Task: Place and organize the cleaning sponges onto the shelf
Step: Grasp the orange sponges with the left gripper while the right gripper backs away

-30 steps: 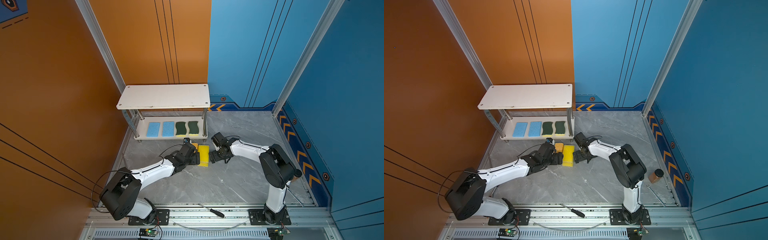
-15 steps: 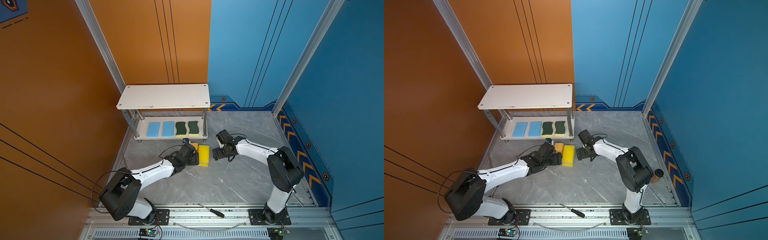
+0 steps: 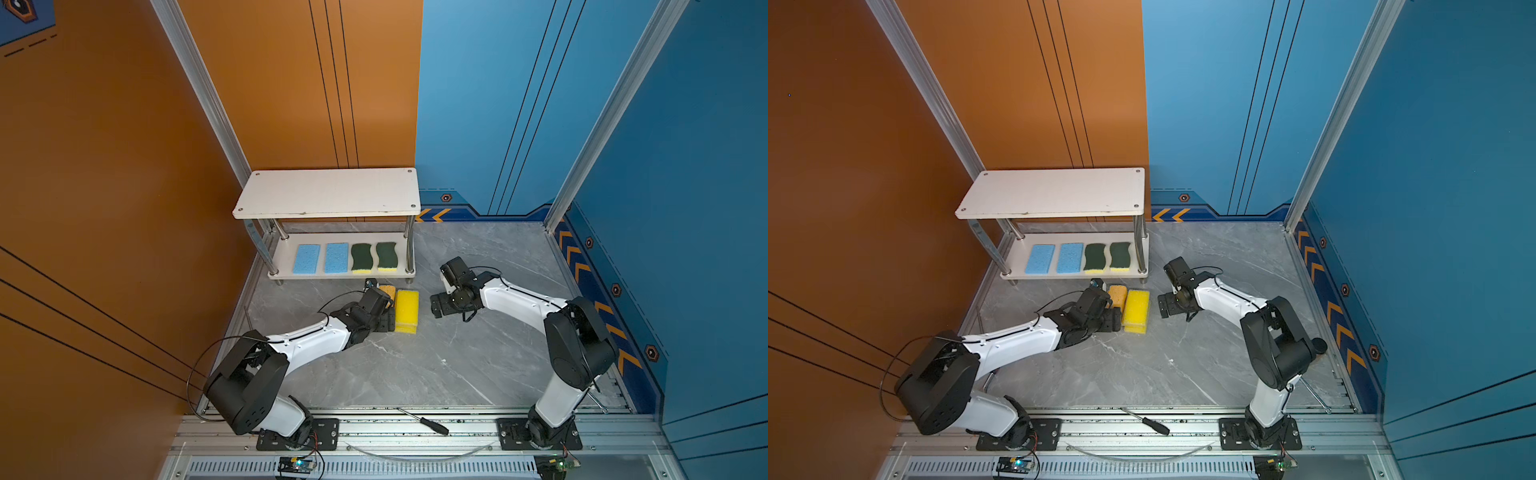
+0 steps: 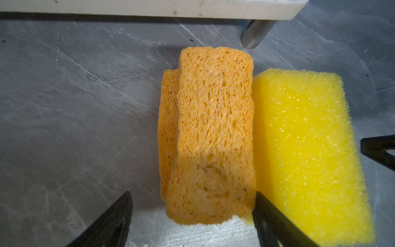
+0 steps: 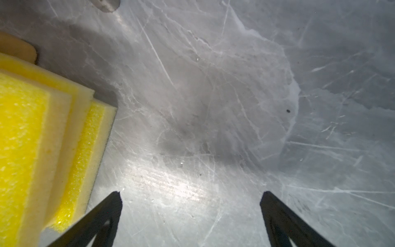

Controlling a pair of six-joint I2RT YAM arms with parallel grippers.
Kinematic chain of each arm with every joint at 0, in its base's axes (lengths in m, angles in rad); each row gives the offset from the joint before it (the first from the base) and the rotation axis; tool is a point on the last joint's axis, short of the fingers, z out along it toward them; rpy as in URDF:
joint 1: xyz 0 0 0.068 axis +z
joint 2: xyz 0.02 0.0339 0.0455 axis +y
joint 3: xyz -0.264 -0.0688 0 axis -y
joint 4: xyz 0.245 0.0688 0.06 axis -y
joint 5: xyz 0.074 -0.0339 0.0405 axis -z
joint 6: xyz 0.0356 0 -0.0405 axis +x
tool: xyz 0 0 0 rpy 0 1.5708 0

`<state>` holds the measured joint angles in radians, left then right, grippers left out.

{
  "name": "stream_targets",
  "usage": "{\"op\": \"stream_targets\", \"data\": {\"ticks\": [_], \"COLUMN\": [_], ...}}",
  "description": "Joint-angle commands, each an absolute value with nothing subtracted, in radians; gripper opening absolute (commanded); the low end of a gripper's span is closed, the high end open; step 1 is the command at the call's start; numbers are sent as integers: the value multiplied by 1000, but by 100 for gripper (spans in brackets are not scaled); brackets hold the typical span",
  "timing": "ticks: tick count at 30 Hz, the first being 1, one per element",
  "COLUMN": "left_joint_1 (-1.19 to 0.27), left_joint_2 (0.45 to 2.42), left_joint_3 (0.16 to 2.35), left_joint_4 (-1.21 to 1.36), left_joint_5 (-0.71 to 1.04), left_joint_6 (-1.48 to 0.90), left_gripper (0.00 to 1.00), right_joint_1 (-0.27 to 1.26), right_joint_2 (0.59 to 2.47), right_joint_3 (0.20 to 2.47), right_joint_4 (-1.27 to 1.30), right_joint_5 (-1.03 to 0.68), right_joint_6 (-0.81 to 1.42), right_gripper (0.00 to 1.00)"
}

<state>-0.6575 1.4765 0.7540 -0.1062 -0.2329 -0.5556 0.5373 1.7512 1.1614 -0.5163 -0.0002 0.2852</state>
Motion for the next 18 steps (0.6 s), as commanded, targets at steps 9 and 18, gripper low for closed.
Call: {"op": "stream_targets", "data": {"ticks": [9, 18], "left_joint_1": [-633, -585], "left_joint_2": [1452, 1412], "left_joint_3": [786, 751], "left_joint_4": [-220, -154], "left_joint_5": [-302, -223], "left_joint_6": [-474, -428], "left_gripper": [88, 88], "right_joint_1": [527, 521], "right_joint_2": [1737, 1735], "right_joint_3": [1153, 1150], "right_joint_4": [-549, -550], "right_joint_5": [-15, -16], "right_joint_6": [274, 268], "right_gripper": [100, 100]}}
